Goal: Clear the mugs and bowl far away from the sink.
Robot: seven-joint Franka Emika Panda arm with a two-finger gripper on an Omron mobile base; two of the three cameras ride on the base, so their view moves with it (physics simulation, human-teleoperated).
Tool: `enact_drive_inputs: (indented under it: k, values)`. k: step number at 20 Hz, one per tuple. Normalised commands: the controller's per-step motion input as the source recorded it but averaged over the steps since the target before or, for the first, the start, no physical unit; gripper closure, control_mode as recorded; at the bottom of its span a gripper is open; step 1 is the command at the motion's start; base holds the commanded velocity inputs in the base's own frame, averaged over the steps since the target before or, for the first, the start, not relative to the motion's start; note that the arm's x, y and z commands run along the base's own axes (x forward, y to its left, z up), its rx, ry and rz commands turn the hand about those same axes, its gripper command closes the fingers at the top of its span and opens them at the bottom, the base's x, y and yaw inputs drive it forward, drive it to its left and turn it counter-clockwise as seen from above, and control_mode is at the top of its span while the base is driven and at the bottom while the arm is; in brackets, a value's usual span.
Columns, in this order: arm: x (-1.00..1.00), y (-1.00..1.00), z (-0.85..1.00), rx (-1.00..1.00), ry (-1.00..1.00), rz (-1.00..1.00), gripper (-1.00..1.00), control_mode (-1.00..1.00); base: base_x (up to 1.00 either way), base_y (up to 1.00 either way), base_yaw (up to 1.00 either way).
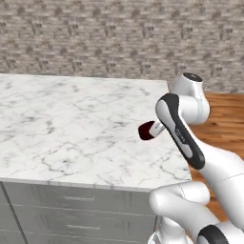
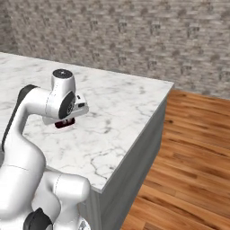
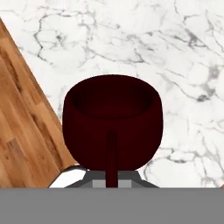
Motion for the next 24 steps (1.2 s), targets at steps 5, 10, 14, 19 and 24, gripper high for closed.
enact_drive_inputs:
  k: [5, 10, 14, 19, 24]
  values:
    - [0.61, 0.00, -0.27, 0.00, 0.00, 0.10, 1.00, -1.00, 0.00, 0.00, 0.00]
    - [0.59, 0.00, -0.40, 0.00, 0.00, 0.12, 1.00, -1.00, 0.00, 0.00, 0.00]
    - [0.48, 0.00, -0.35, 0.00, 0.00, 0.13, 1.00, -1.00, 0.00, 0.00, 0.00]
    - [0.43, 0.00, -0.34, 0.00, 0.00, 0.13, 1.00, -1.00, 0.00, 0.00, 0.00]
    - [0.19, 0.00, -0.31, 0.00, -0.04, 0.11, 1.00, -1.00, 0.00, 0.00, 0.00]
